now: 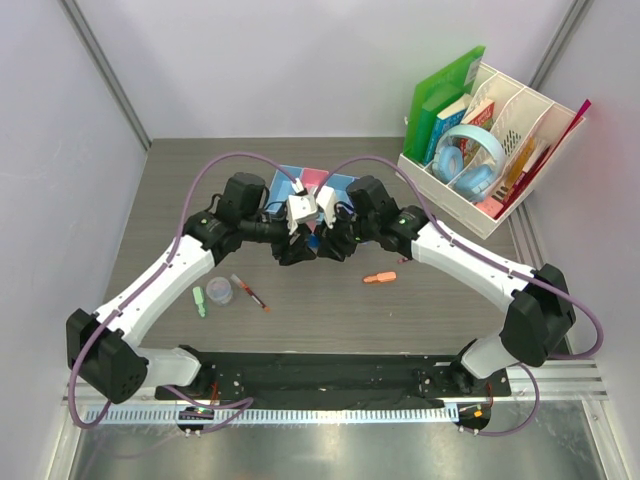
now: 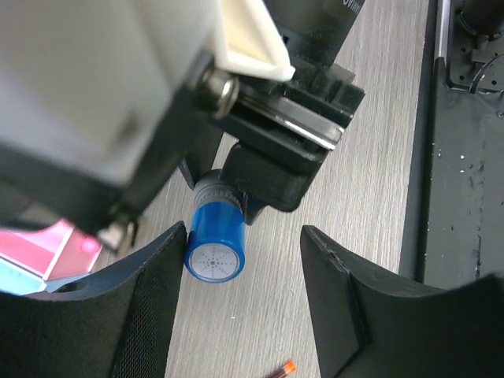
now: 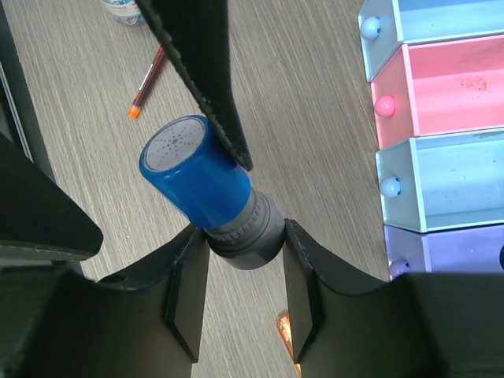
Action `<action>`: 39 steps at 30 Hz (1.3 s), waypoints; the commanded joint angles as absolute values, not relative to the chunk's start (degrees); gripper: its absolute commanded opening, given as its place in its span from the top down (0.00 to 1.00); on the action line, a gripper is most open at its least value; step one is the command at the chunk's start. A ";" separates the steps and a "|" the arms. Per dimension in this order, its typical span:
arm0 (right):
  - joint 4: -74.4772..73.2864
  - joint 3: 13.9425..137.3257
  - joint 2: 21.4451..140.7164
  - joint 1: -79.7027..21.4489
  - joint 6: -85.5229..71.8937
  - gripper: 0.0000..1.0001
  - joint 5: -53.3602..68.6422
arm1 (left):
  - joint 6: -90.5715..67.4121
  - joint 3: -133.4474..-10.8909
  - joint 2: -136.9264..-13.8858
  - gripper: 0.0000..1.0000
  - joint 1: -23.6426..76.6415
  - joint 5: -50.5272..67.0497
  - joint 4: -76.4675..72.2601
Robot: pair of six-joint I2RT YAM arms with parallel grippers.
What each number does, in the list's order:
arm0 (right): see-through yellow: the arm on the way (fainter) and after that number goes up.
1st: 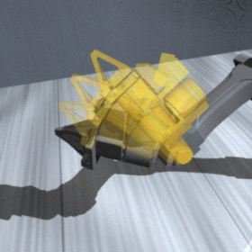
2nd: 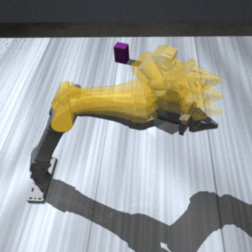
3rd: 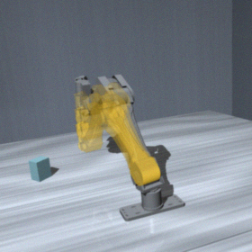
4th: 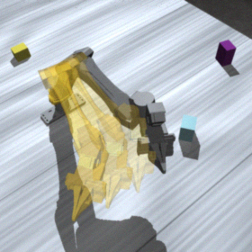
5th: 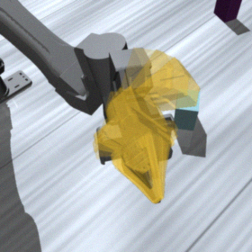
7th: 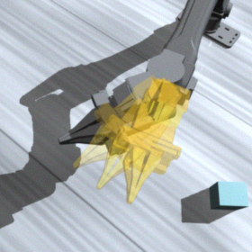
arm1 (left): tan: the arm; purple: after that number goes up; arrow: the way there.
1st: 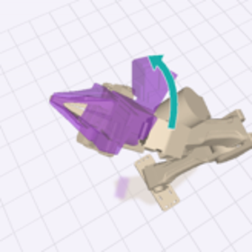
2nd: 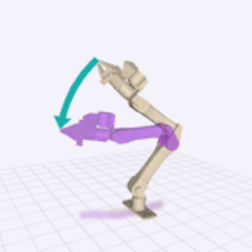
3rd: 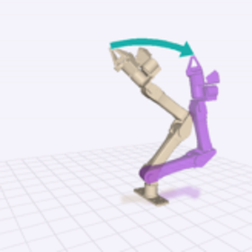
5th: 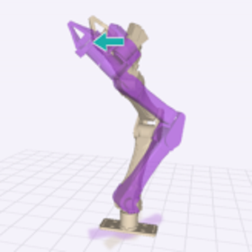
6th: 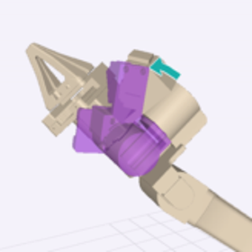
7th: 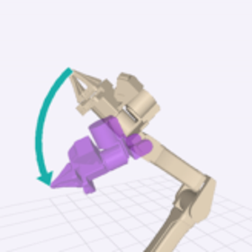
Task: Sort the stationery into containers
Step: Pick up the stationery from the center of the board, then place the stationery in the storage box.
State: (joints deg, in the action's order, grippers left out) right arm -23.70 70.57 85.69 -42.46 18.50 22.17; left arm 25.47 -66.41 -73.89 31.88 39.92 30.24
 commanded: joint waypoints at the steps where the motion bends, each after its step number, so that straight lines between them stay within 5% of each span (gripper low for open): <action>1: -21.00 73.04 82.79 -43.59 18.46 0.68 23.03 | 26.19 -68.12 -74.71 0.39 32.17 41.40 31.99; 4: -21.18 73.04 82.44 -43.59 18.19 0.67 23.47 | 26.46 -68.03 -74.79 0.37 32.17 41.22 32.08; 10: -21.18 72.95 81.91 -43.59 18.11 0.68 23.38 | 26.54 -68.38 -74.97 0.51 32.17 41.31 32.52; 20: -21.36 73.65 81.74 -43.68 18.02 0.68 23.29 | 26.72 -69.08 -75.50 0.98 32.17 41.22 33.48; 27: -21.36 73.74 81.83 -43.77 18.11 0.68 23.12 | 26.89 -69.17 -75.32 1.00 32.17 41.48 33.84; 34: -21.62 74.18 82.61 -43.68 18.54 0.48 22.59 | 27.07 -69.43 -75.15 1.00 32.17 41.40 34.72; 39: -22.32 74.97 83.14 -43.68 18.81 0.08 23.73 | 27.42 -69.70 -75.06 1.00 32.17 40.87 35.33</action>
